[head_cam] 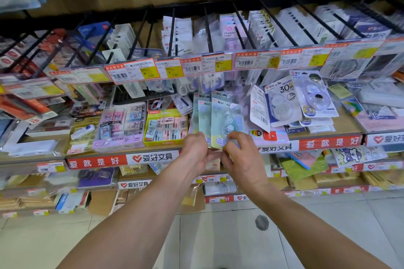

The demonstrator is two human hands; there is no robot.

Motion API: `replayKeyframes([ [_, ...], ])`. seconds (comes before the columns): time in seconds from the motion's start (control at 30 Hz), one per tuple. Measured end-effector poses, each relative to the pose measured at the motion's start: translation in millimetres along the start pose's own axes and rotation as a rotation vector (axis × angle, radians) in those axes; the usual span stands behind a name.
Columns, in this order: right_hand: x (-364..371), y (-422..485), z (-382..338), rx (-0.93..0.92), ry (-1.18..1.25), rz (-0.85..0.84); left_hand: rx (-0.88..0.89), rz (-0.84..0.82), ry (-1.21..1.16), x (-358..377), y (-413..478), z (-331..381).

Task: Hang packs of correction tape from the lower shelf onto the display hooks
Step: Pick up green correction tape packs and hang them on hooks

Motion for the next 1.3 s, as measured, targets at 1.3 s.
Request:
replayKeyframes([
  [1.3, -94, 18, -98, 0.853, 1.227, -0.076, 0.128, -0.485, -0.022, -129, -142, 17],
])
Point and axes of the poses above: each hand's wrist, its own y-axis towards the middle knuckle, its own x-axis out of the palm, z = x × y, the point moved 9 cm from there along y, towards the middle knuckle, and after that the axes turned 4 degrees about -y, right-handed, at the moved point
